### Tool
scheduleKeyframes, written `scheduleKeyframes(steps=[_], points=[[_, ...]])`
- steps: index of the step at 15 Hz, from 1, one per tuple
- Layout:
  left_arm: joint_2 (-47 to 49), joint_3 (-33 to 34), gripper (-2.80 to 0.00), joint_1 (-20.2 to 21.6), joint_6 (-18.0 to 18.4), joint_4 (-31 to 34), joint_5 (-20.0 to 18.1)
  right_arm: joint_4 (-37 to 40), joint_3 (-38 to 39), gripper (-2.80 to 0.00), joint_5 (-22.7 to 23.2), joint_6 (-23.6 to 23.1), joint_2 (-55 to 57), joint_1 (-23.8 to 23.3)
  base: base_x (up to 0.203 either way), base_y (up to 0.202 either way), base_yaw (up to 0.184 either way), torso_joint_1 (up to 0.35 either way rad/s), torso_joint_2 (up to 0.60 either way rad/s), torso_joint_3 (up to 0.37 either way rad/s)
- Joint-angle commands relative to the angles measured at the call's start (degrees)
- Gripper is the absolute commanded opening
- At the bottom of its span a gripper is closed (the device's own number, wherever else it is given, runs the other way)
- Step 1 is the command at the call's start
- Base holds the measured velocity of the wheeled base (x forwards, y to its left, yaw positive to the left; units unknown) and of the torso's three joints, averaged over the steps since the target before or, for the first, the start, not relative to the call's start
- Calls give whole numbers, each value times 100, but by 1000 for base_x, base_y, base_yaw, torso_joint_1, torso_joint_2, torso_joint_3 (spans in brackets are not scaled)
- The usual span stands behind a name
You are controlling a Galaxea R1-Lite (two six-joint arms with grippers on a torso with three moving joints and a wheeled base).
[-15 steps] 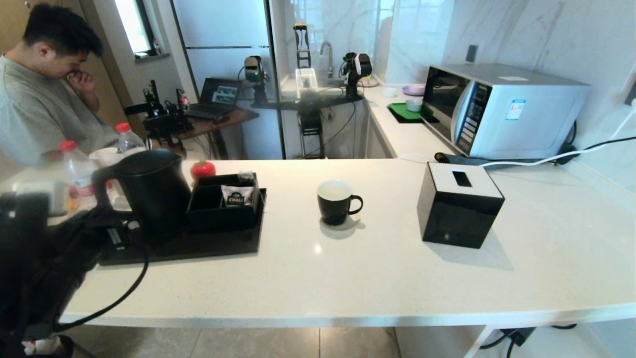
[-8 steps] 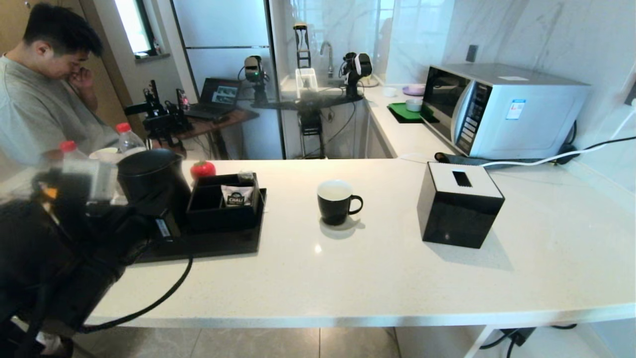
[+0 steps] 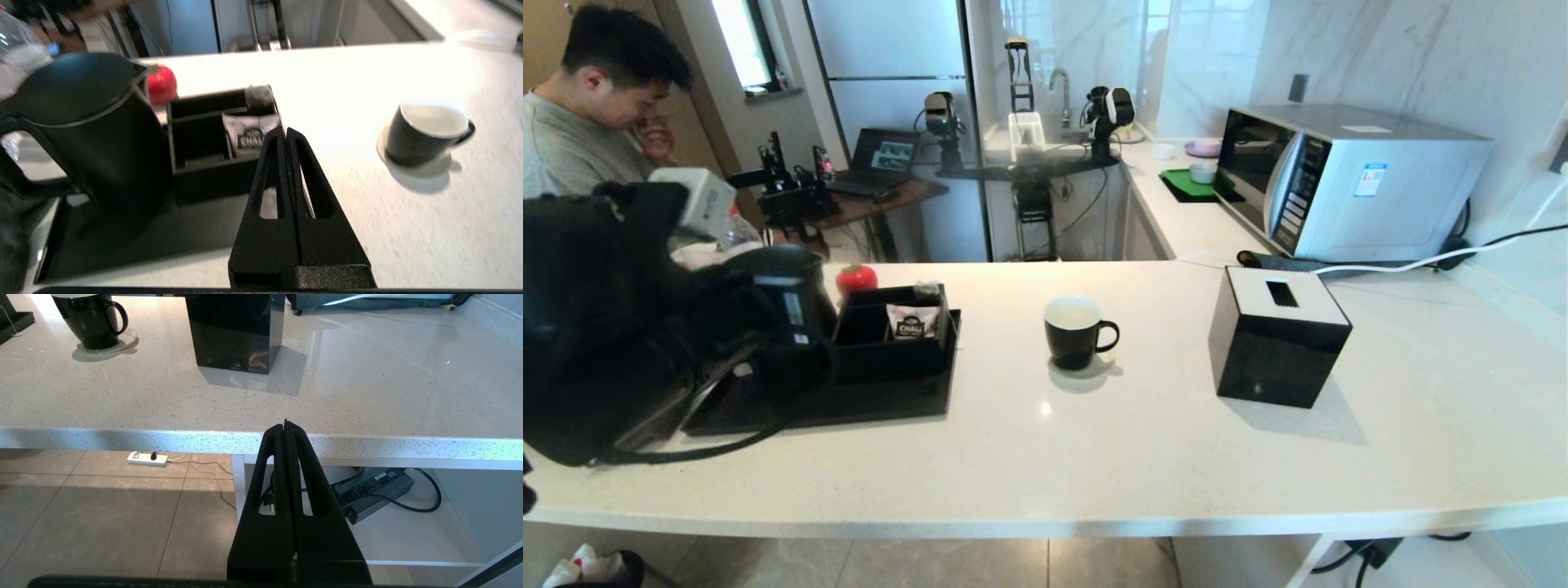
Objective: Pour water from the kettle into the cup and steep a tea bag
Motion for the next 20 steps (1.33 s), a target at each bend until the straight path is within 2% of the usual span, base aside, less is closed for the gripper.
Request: scheduleKeyframes(steps=[1,8,9,13,17,20], points=[[329,-538,-280,141,-11,457,-89,-1,0,-280,2,-3,7,0,0,0,0,0,0,0],[2164,-2290,-280,474,-4,1008,-113,-1,0,-280,2,-3,7,0,0,0,0,0,0,0],[2377,-2475,0,546,0,1068,-115,-1,0,-280,2,-3,7,0,0,0,0,0,0,0],[3202,-3115,0,791,4,1119,-124,-1,0,-280,2,-3,7,0,0,0,0,0,0,0],[4070,-4077,0,850,4,1336,-126,-1,0,-280,2,-3,7,0,0,0,0,0,0,0],[4431,-4526,0,852,7,1583,-133,-1,0,-280,2,-3,7,0,0,0,0,0,0,0]])
